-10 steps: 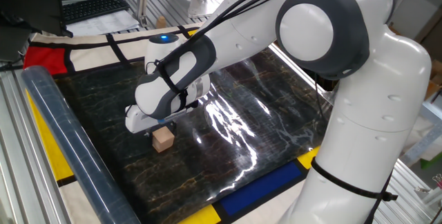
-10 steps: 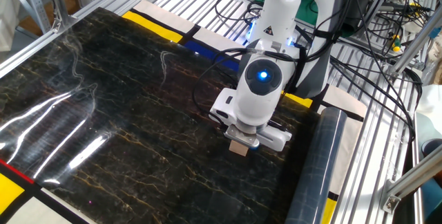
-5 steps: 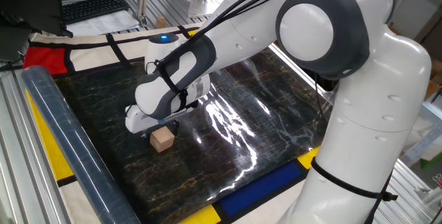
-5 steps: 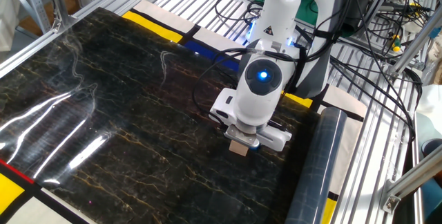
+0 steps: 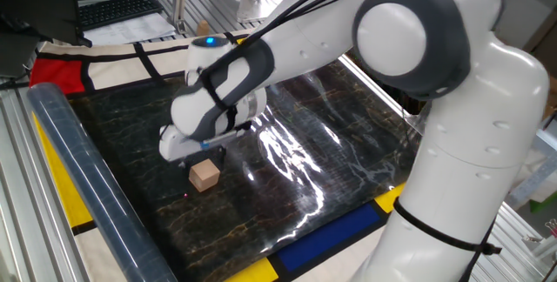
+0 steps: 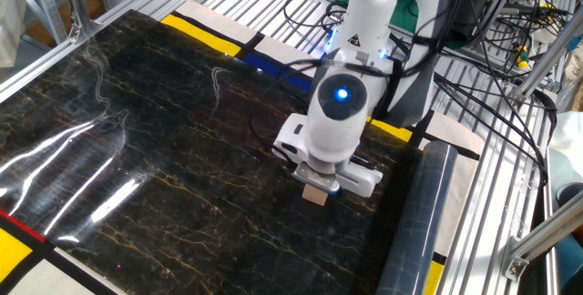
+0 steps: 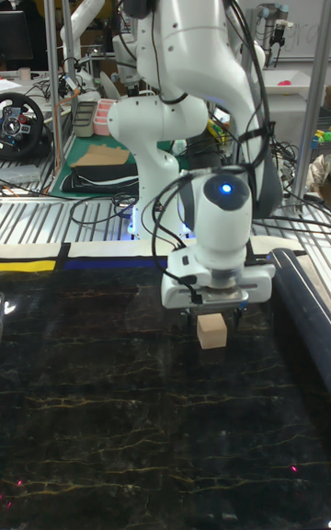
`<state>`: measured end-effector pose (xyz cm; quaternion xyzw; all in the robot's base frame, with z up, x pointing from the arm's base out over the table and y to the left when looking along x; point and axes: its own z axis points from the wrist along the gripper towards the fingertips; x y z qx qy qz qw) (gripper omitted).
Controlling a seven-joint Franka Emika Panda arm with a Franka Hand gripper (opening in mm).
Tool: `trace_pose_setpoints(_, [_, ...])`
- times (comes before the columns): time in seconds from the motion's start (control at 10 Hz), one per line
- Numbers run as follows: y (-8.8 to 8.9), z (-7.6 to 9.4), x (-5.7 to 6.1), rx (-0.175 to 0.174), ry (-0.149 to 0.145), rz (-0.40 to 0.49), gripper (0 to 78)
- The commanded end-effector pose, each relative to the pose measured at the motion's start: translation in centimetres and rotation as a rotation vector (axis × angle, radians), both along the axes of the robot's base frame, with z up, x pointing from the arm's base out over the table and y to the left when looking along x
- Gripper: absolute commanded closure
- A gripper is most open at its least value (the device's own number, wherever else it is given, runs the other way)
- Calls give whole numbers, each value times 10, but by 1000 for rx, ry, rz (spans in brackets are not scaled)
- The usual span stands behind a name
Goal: Hold a small block with the gripper and sweep it from left to right on the table
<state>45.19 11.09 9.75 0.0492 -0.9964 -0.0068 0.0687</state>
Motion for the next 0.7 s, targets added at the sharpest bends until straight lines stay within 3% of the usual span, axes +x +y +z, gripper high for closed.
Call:
trace_pose_setpoints(0.1, [-10,33,5,23,-65,-8,2])
trace_pose_setpoints(0.2, [-11,35,4,23,-72,-10,2])
trace_pose_setpoints(0.3, [-20,47,-4,20,-84,-17,2])
trace_pose_setpoints(0.5, [-34,64,-17,1,-90,-21,2])
trace_pose_setpoints(0.6, [-35,64,-18,-1,-90,-21,2])
trace_pose_setpoints(0.7, [-49,69,-25,-1,-84,4,2])
